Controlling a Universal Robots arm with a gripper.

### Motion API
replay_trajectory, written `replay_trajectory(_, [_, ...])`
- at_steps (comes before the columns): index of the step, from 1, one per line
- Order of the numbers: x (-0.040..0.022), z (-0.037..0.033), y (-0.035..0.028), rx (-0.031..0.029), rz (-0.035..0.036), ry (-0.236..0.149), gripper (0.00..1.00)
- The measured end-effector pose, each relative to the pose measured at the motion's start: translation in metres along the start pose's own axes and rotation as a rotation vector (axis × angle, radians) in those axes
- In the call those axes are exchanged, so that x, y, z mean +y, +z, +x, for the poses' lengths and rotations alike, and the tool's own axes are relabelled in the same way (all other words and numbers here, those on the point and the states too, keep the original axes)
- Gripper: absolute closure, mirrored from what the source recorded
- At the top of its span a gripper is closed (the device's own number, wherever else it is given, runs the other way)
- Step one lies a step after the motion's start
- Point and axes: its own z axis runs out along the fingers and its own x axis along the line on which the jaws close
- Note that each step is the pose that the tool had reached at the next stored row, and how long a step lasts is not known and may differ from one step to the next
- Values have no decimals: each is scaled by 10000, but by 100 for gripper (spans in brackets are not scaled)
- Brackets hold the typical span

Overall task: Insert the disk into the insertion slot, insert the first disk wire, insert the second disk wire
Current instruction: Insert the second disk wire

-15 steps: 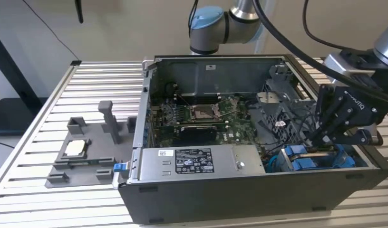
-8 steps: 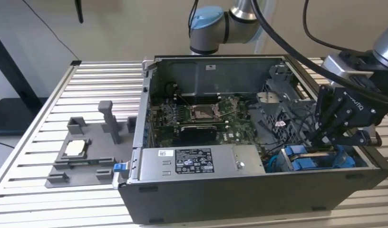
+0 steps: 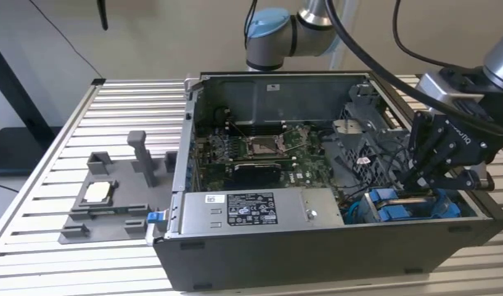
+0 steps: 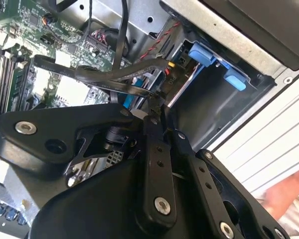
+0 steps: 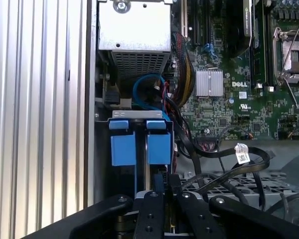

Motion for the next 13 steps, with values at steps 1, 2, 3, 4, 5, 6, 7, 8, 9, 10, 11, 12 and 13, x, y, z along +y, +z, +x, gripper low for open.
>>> replay_trajectory(1, [-1,0,2,-3,0,4,84])
replay_trajectory(2, [-3,0,4,-6,1,8,84])
replay_trajectory(3, [-4,1,7,-16,0,9,84])
replay_trajectory(4, [-5,1,9,-32,0,11,84])
replay_trajectory(5, [-6,1,11,-49,1,11,84])
replay_trajectory(6, [-6,1,14,-75,0,11,84])
replay_trajectory(7, [-7,1,17,-95,0,11,84])
replay_trajectory(8, [-7,1,16,-107,-1,10,84])
replay_trajectory(9, [-7,1,16,-113,-1,10,84])
replay_trajectory(10, [-7,0,16,-114,-1,10,84])
replay_trajectory(11, [-7,1,17,-114,0,10,84])
replay_trajectory(12, [-7,1,18,-114,-1,10,84])
replay_trajectory(13, [-7,2,19,-114,0,10,84])
